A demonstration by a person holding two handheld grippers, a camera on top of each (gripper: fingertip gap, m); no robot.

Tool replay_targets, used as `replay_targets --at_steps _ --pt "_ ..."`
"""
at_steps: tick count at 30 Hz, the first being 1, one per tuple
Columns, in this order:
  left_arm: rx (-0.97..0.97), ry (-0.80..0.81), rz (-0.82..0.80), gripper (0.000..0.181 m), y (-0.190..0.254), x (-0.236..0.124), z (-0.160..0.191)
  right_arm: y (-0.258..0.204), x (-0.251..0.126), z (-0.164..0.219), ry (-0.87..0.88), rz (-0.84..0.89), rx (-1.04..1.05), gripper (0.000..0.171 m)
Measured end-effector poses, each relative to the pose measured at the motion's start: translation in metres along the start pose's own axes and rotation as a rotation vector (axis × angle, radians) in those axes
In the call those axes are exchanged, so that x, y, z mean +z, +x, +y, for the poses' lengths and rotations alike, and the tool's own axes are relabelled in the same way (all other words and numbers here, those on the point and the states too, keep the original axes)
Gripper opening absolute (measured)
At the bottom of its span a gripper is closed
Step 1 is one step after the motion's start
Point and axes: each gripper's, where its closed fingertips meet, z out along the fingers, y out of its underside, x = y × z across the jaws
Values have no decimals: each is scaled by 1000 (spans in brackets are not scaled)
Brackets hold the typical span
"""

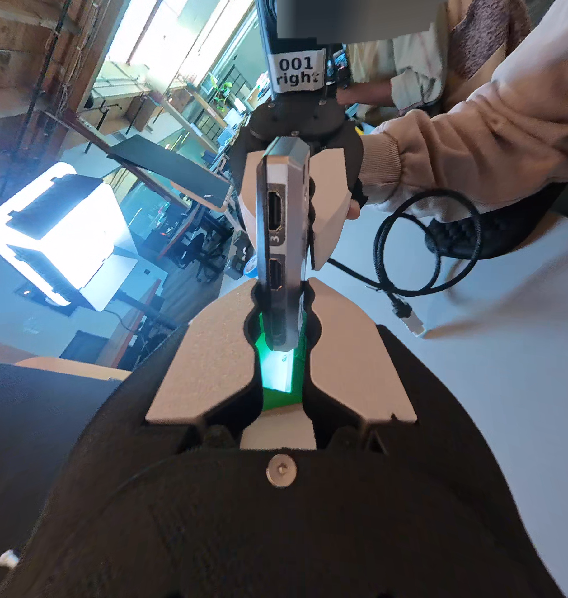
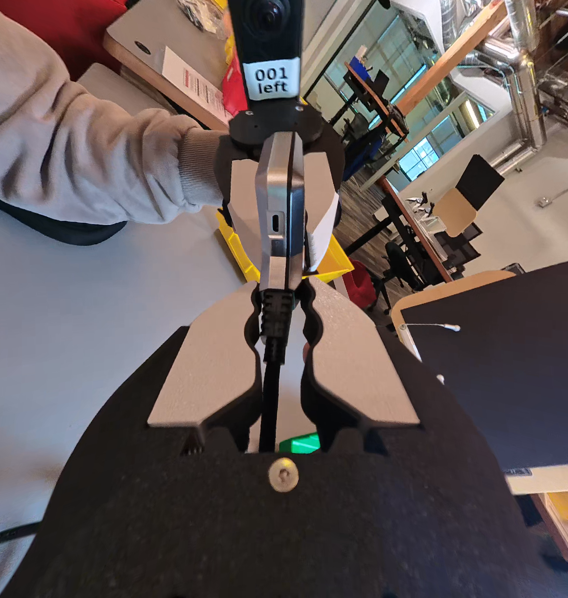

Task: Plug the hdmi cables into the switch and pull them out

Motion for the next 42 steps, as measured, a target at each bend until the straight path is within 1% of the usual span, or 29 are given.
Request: replay_targets --at_steps 2,4,6,9,11,13,15,17,19,21,23,26,28,30,33,35,37,39,42 --pt "3 24 25 22 4 0 0 -3 1 -1 -7 9 -52 23" --pt "32 0 14 22 5 2 4 -3 1 1 -46 31 -104 23" --pt "53 5 9 22 7 6 2 -5 3 -2 -48 38 -122 23" --pt "109 -26 -34 22 3 8 5 0 4 0 -114 100 -194 23" --pt "92 -12 -63 24 -3 8 5 5 5 0 -153 148 -232 23" --pt "52 -31 -77 25 -8 8 12 10 8 5 -201 190 -264 23" --pt "-48 -26 -65 27 -12 4 15 15 9 8 -217 220 -267 23" --pt "-110 -16 -106 27 -24 -5 15 26 3 11 -230 272 -258 23" --pt "-127 -70 -227 18 -49 -25 22 40 -11 16 -243 320 -232 23" --pt "-172 -120 -347 19 -74 -55 31 53 -24 17 -221 366 -188 23" --pt "-262 -159 -443 18 -93 -89 42 61 -33 18 -201 389 -155 23" --pt "-366 -255 -572 15 -108 -147 70 65 -34 22 -200 400 -145 23" --pt "-448 -364 -610 11 -106 -185 99 64 -29 25 -217 396 -162 23" --pt "-508 -525 -565 9 -90 -217 133 61 -23 27 -231 382 -180 23" --pt "-541 -854 -428 12 -53 -260 185 57 -15 29 -232 361 -176 23" --pt "-559 -1021 -325 14 -30 -277 209 55 -11 31 -229 350 -166 23" --pt "-559 -1120 -250 17 -16 -281 224 54 -8 32 -225 344 -161 23" --pt "-538 -1179 -162 19 -6 -274 237 53 -7 34 -224 340 -157 23" --pt "-498 -1283 70 23 20 -262 250 53 -8 37 -231 338 -149 23"
